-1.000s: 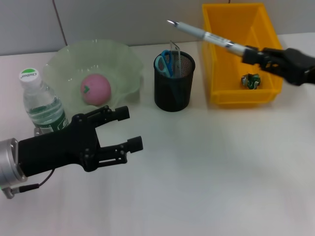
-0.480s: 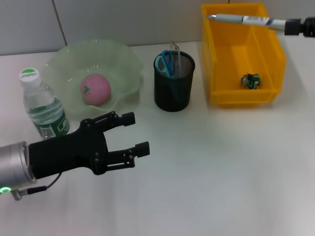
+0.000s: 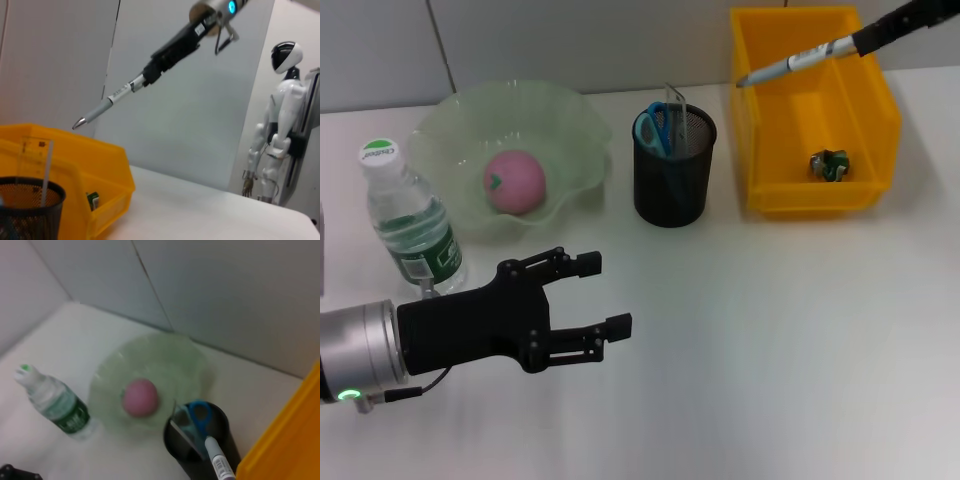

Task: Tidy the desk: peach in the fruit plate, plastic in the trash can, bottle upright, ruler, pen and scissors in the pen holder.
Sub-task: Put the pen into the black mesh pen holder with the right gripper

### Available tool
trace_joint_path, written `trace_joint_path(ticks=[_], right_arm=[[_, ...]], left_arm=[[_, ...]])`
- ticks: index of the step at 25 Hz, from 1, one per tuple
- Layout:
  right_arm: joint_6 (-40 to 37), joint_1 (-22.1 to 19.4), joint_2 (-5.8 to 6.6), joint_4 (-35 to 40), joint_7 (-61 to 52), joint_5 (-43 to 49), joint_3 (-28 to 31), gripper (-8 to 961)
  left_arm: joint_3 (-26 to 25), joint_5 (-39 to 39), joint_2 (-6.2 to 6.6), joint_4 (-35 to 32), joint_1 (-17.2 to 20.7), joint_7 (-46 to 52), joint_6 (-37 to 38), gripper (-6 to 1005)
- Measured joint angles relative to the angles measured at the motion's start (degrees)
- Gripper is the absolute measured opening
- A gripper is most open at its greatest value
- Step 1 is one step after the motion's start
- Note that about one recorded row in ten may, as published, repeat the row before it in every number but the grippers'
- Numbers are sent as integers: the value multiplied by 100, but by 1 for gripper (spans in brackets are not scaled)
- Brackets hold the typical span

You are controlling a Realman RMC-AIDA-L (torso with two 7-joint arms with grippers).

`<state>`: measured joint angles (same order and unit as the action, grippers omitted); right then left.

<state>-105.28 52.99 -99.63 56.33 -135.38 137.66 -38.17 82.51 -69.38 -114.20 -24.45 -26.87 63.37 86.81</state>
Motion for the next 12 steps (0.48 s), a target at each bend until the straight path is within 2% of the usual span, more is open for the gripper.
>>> trace_joint_path(ticks=[7,12], right_arm=[[42,922,-43,-439,-159,1075,-365,139],[498,1220,-213,-663,-328,1359,-1010,143]], left_arm=[[48,-33,-31,1,60,-178,-244,862],[29,-32,-58,3,105,-237,-251,862]])
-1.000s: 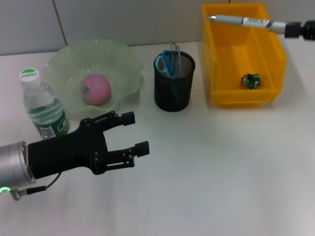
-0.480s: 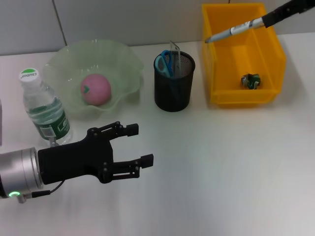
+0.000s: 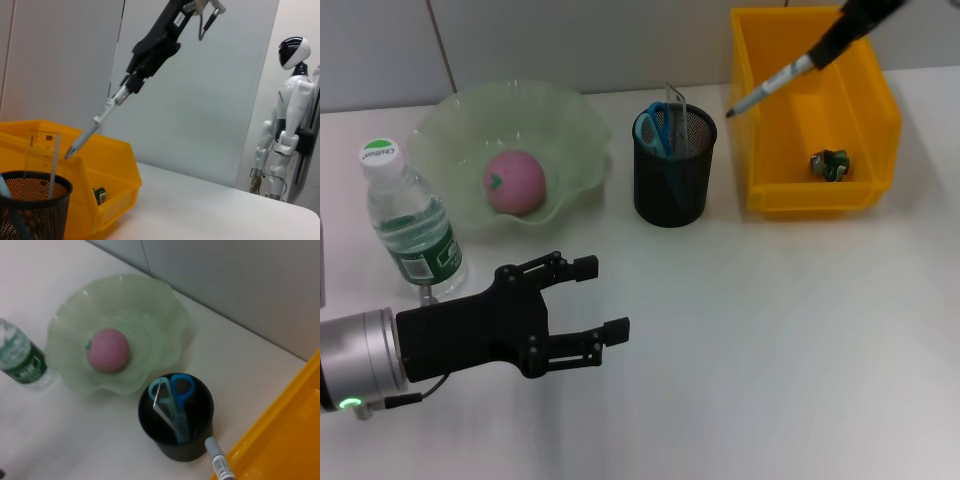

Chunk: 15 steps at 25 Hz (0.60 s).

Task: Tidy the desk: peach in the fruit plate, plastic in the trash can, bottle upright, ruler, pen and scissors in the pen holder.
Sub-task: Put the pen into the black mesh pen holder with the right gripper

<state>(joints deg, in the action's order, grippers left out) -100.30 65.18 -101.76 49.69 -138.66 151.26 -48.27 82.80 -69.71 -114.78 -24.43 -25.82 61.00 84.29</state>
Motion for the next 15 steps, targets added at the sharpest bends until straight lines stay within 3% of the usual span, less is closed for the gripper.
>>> trace_joint_path(ticks=[8,15], right_arm=[[609,306,-405,-176,-65,248,-396,165],[877,499,-539,-462,-178,577,-610,184]], left_arm=[[-20,2,17,0,18,18,10,862],[-28,1,23,0,25,30,19,862]])
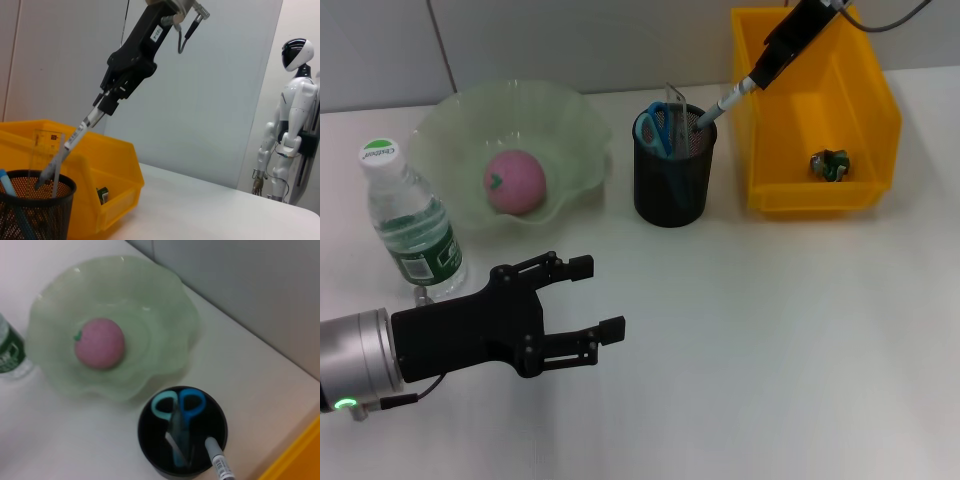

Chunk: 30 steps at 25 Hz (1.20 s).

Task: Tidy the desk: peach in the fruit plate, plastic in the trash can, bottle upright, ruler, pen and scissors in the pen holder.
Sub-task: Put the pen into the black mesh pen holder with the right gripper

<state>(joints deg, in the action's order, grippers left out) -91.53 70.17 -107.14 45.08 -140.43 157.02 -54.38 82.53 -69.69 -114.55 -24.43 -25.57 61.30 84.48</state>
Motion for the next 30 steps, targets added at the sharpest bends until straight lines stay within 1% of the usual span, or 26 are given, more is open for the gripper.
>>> trace_joint_path(ticks=[11,16,22,29,30], right_arm=[[647,220,-244,-580,-46,267,-69,213],[891,257,-364,-678,-149,398,-150,227],[1177,242,-519,-634,-376,653,-172,243],[1255,160,-655,-462,-390,666,-241,262],[1258,86,-704,-295,-367,664,-240,308]], left_arm=[[0,0,3,0,28,1,13,862],[-6,0,11,0,57,-18,21,862],[-8,0,27,0,71,-27,26,862],[-9,0,29,0,75,-37,34,862],[-10,0,30,0,78,-37,34,862]])
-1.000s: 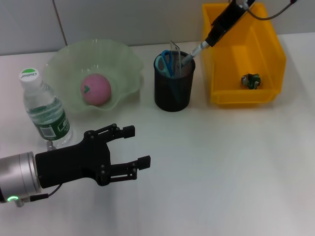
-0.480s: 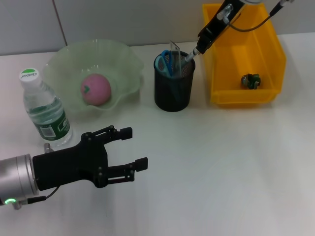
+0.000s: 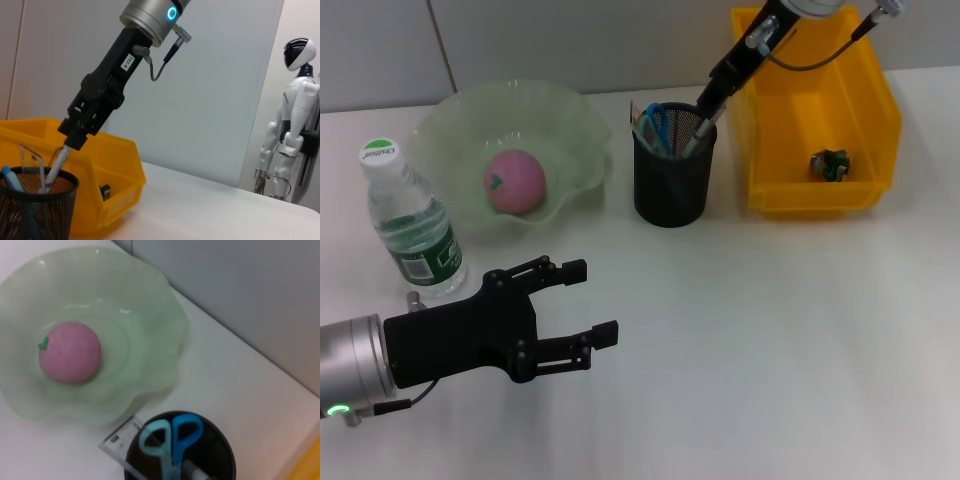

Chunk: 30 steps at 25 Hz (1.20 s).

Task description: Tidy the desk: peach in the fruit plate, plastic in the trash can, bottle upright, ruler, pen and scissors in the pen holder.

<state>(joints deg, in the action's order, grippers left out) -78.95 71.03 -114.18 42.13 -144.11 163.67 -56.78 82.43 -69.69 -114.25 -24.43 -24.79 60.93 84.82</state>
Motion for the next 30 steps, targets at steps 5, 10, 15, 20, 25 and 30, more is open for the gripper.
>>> trace_joint_path(ticks=[5,10,15,20,25,30], right_arm=[[-14,-637,-353,1370,181,-198,6,541],[102,-1717,-487,2729,440,-1518,-22,642],[298,-2804,-410,3089,1311,-3980,193,645],[194,-3927,-467,2852,3114,-6654,310,647],[-660,-4462,-387,1355,4499,-8085,438,659],[-2085,-4374,-109,-435,5612,-8145,720,709]], left_arm=[[-9,0,1,0,2,26,0,862],[-16,0,18,0,1,56,5,862],[-25,0,38,2,1,161,15,862],[-33,-1,53,0,1,203,43,862],[-42,0,53,0,1,208,54,862],[-78,0,73,-3,-12,334,29,862]])
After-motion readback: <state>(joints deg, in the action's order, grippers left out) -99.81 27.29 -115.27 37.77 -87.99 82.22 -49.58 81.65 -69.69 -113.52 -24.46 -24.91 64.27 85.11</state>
